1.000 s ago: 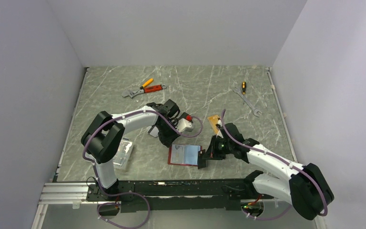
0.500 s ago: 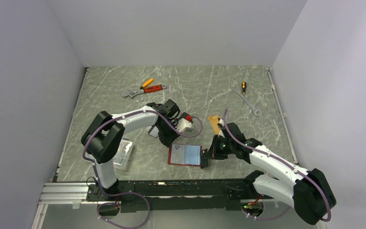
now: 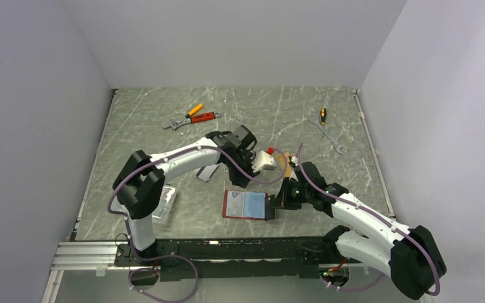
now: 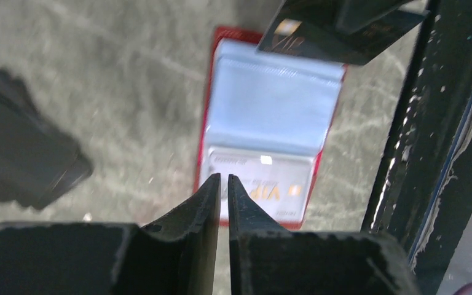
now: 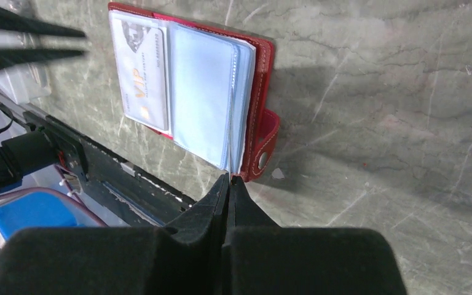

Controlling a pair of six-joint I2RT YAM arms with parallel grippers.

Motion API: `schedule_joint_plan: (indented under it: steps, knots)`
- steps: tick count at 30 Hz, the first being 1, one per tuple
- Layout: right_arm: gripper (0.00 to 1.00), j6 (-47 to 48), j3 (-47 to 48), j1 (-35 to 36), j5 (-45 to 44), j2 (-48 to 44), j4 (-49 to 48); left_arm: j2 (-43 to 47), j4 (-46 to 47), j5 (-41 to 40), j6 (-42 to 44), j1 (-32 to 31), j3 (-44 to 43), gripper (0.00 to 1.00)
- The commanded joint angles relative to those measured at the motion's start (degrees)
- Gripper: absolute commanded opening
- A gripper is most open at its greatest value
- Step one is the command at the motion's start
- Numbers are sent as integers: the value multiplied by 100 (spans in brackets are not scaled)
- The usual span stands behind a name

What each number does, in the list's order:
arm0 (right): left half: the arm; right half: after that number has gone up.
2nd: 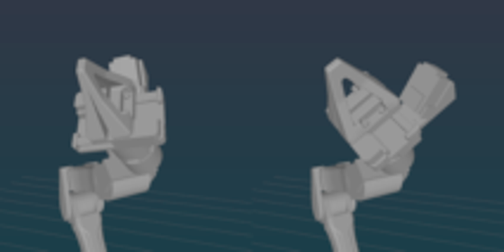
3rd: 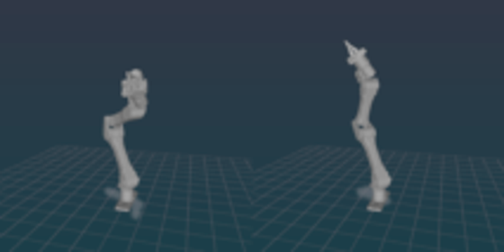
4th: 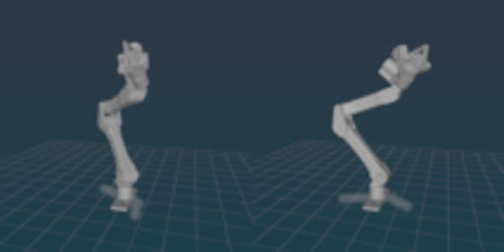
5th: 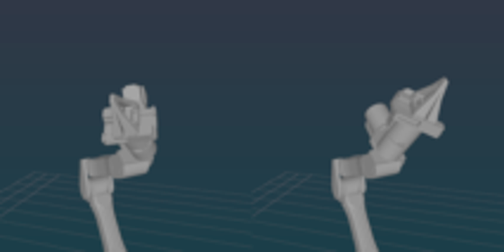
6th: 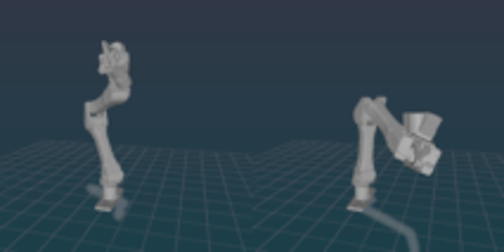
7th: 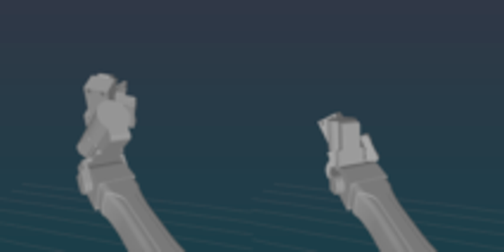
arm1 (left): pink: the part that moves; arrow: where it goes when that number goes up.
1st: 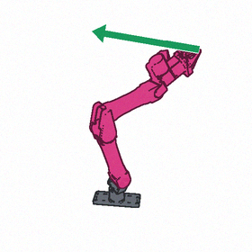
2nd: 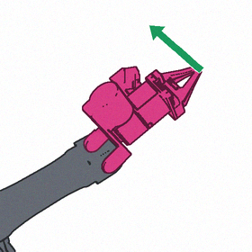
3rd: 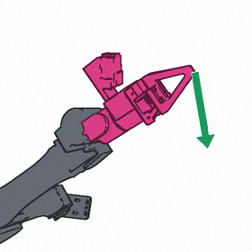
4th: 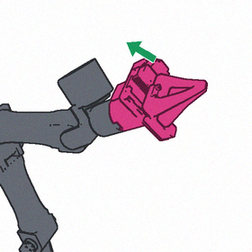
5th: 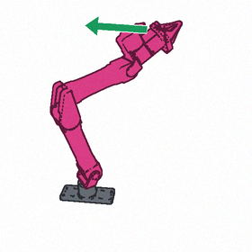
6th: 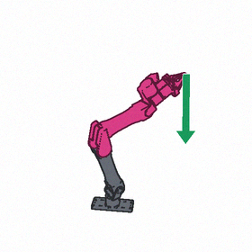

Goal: Put the credit cards into the card holder
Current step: Insert the credit card into the card holder.

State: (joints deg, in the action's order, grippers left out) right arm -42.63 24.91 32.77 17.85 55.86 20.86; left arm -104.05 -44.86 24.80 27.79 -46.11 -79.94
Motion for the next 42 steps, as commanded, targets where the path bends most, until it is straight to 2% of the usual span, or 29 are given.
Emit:
schedule_joint_plan:
  steps: [1,7,13,20,29,42]
  knots:
    - [0,-228,-26,10,33,-73,-413,-340,741,115,-207,-495,179,15]
    - [0,-469,-291,5,314,0,-1029,-585,1449,-47,-338,-631,311,16]
    - [0,-469,-528,9,318,301,-1227,-646,1822,-49,-374,-719,532,16]
    - [0,-508,-793,9,254,451,-1397,-528,1746,-83,-222,-760,727,15]
    - [0,-567,-960,7,187,435,-1472,233,1751,-341,-68,-573,1454,14]
    - [0,-422,-556,14,549,714,-1615,479,1696,-364,28,-452,1593,12]
